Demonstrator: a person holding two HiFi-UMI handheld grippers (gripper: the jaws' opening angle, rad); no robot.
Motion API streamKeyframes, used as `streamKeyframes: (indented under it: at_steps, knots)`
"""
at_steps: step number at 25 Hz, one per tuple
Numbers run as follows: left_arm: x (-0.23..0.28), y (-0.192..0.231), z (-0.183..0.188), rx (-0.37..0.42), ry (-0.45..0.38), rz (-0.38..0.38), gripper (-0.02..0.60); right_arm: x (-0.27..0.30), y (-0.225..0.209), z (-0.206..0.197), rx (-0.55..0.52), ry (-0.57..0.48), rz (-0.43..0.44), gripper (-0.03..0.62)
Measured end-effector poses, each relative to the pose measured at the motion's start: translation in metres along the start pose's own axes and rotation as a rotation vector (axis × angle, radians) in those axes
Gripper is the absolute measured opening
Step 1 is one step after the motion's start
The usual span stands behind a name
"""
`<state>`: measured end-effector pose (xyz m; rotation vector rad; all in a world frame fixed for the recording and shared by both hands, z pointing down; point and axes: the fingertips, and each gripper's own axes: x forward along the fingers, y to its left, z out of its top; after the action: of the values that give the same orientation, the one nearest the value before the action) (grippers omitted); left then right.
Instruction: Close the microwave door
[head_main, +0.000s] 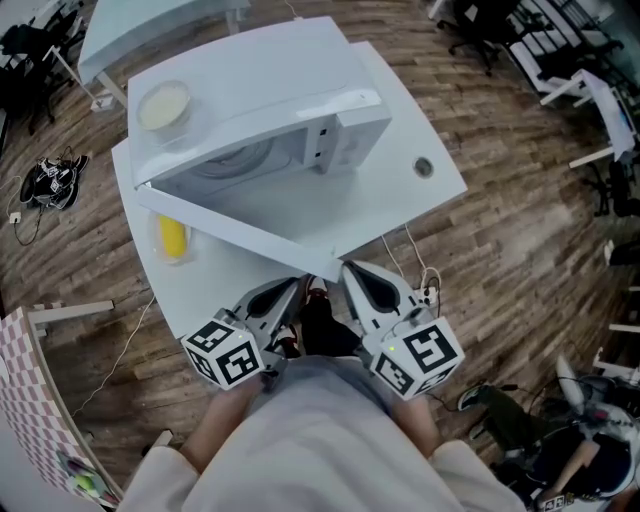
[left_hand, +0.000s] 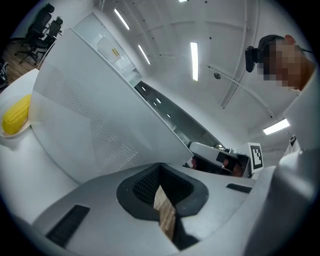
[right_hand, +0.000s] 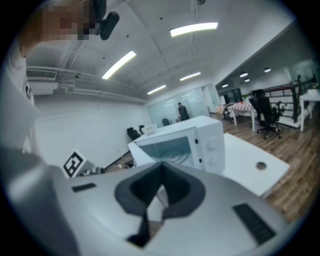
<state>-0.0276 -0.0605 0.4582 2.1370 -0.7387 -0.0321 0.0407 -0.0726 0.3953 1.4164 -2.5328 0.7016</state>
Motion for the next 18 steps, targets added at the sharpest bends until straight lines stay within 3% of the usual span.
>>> streamKeyframes:
  at_steps: [18]
  knots:
    - [0.023,0.013,0.015,-0.019,-0.003,0.024,0.017,0.016,-0.024,0.016,0.009,0.007,0.029,0.02]
